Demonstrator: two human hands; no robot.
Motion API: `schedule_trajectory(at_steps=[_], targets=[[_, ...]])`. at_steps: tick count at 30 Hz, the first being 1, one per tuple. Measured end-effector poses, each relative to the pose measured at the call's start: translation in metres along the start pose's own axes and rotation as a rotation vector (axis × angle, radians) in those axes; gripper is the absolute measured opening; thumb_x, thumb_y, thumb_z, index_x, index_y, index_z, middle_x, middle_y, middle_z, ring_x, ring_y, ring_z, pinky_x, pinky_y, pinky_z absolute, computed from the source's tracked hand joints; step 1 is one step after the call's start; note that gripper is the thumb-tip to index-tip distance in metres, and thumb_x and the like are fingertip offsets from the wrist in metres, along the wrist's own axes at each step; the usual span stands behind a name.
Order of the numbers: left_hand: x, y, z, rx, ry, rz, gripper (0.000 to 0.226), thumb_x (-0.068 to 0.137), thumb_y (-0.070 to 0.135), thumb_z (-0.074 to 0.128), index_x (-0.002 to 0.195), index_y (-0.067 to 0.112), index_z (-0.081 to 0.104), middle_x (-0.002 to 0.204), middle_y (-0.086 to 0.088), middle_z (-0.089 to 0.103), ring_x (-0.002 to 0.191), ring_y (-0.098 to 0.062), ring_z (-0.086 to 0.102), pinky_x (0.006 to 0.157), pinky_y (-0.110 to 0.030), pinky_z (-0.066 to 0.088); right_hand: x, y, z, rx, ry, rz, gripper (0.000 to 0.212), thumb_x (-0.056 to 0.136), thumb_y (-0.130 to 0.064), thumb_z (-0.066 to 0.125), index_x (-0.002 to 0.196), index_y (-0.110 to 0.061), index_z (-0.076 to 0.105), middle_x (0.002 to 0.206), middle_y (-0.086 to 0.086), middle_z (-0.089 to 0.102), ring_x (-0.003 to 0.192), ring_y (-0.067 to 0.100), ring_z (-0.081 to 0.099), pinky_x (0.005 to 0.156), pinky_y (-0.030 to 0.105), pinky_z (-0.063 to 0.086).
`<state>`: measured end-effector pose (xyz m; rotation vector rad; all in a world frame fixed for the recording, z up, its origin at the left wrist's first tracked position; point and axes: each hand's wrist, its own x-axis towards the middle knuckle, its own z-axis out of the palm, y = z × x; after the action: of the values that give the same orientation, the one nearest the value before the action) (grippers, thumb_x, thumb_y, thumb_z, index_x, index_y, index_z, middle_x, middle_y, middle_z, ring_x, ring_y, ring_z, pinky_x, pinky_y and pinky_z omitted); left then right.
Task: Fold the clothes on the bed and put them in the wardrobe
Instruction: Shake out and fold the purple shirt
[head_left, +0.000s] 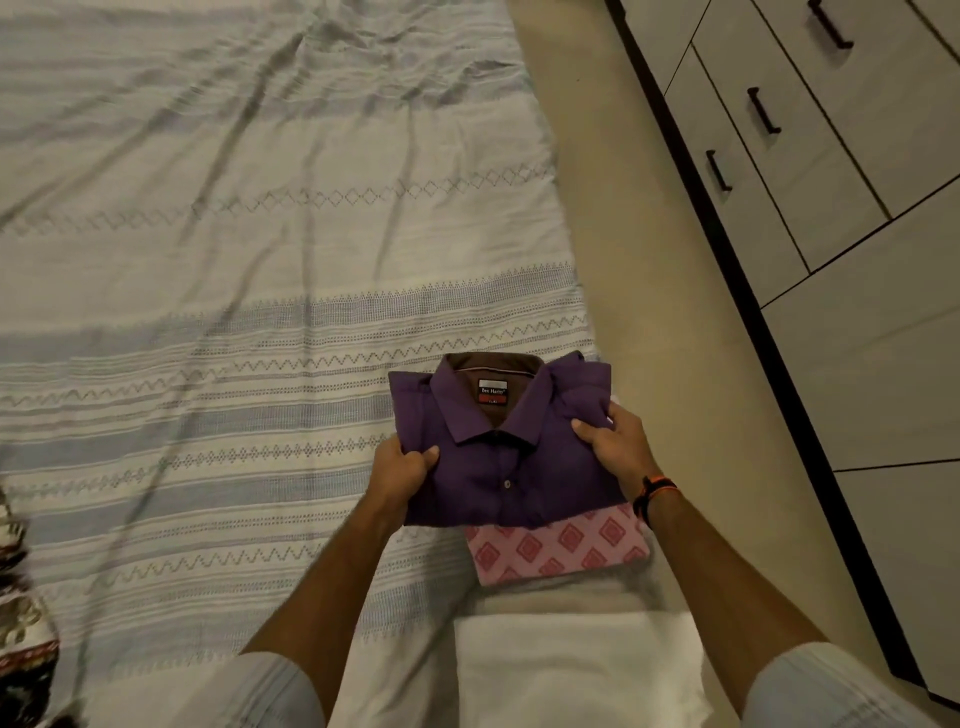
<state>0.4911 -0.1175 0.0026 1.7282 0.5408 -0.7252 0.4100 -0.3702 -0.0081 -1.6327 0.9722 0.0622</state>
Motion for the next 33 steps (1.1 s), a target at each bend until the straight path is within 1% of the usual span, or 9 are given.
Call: schedule_trajectory(at_steps=[4, 10, 14, 21, 26, 28, 31, 33], targets=[[0.018, 0.022, 0.008, -0.006, 0.018, 0.022, 0.03, 0.088, 0.0, 0.065, 0.119, 0.003, 0.063, 0.108, -0.009, 0.069, 0.1, -0.027, 0.065, 0.087, -0.041, 0.054, 0.025, -0.016, -0.001, 0.015, 0.013, -0.019, 0.031, 0.086, -0.011, 0.071, 0.116, -0.016, 0.066, 0.115, 0.006, 0.069, 0.106, 0.027, 0.065, 0.097, 0.051, 0.051], [0.014, 0.027, 0.014, 0.0, 0.01, 0.017, 0.029, 0.089, -0.001, 0.064, 0.118, 0.005, 0.063, 0.108, -0.006, 0.068, 0.098, -0.024, 0.063, 0.082, -0.036, 0.052, 0.024, -0.019, -0.006, 0.027, 0.009, -0.008, 0.034, 0.086, -0.013, 0.071, 0.12, -0.015, 0.066, 0.114, 0.005, 0.07, 0.104, 0.027, 0.065, 0.096, 0.051, 0.052], [-0.004, 0.016, 0.011, 0.004, 0.01, -0.003, 0.035, 0.09, 0.0, 0.063, 0.124, 0.003, 0.059, 0.109, -0.005, 0.064, 0.103, -0.025, 0.06, 0.086, -0.037, 0.051, 0.002, -0.012, -0.012, 0.03, 0.002, -0.013, 0.036, 0.087, -0.01, 0.07, 0.122, -0.011, 0.065, 0.115, 0.007, 0.069, 0.105, 0.026, 0.065, 0.096, 0.05, 0.052], [-0.068, -0.025, -0.001, 0.026, 0.006, -0.036, 0.039, 0.09, 0.001, 0.064, 0.128, 0.003, 0.057, 0.117, -0.007, 0.064, 0.104, -0.024, 0.059, 0.089, -0.038, 0.05, -0.071, 0.024, -0.025, 0.05, 0.007, 0.038, 0.032, 0.087, -0.011, 0.07, 0.119, -0.015, 0.066, 0.113, 0.006, 0.07, 0.104, 0.025, 0.066, 0.097, 0.049, 0.052], [-0.12, -0.073, -0.01, 0.036, 0.0, -0.08, 0.04, 0.09, 0.001, 0.064, 0.129, 0.004, 0.056, 0.12, -0.008, 0.064, 0.106, -0.026, 0.059, 0.095, -0.042, 0.05, -0.133, 0.064, -0.039, 0.052, 0.014, 0.059, 0.033, 0.086, -0.01, 0.071, 0.119, -0.014, 0.065, 0.114, 0.006, 0.069, 0.105, 0.026, 0.065, 0.097, 0.05, 0.052], [-0.141, -0.096, -0.013, 0.044, 0.001, -0.101, 0.042, 0.09, 0.002, 0.064, 0.131, 0.004, 0.055, 0.124, -0.01, 0.063, 0.11, -0.028, 0.059, 0.097, -0.044, 0.05, -0.159, 0.081, -0.046, 0.05, 0.012, 0.06, 0.032, 0.087, -0.007, 0.069, 0.118, -0.014, 0.065, 0.113, 0.006, 0.069, 0.105, 0.026, 0.065, 0.098, 0.05, 0.051], [-0.17, -0.128, -0.014, 0.048, -0.007, -0.125, 0.043, 0.09, 0.001, 0.064, 0.132, 0.003, 0.054, 0.126, -0.011, 0.062, 0.112, -0.029, 0.059, 0.095, -0.043, 0.05, -0.192, 0.106, -0.058, 0.034, -0.009, 0.093, 0.031, 0.088, -0.008, 0.068, 0.117, -0.019, 0.064, 0.11, 0.001, 0.069, 0.105, 0.025, 0.065, 0.098, 0.049, 0.051], [-0.189, -0.149, -0.014, 0.042, -0.017, -0.137, 0.043, 0.09, 0.001, 0.064, 0.132, 0.002, 0.054, 0.126, -0.012, 0.062, 0.107, -0.027, 0.059, 0.093, -0.041, 0.05, -0.213, 0.125, -0.067, 0.015, -0.008, 0.114, 0.034, 0.088, -0.012, 0.07, 0.12, -0.015, 0.064, 0.114, 0.003, 0.068, 0.106, 0.025, 0.064, 0.098, 0.049, 0.051]])
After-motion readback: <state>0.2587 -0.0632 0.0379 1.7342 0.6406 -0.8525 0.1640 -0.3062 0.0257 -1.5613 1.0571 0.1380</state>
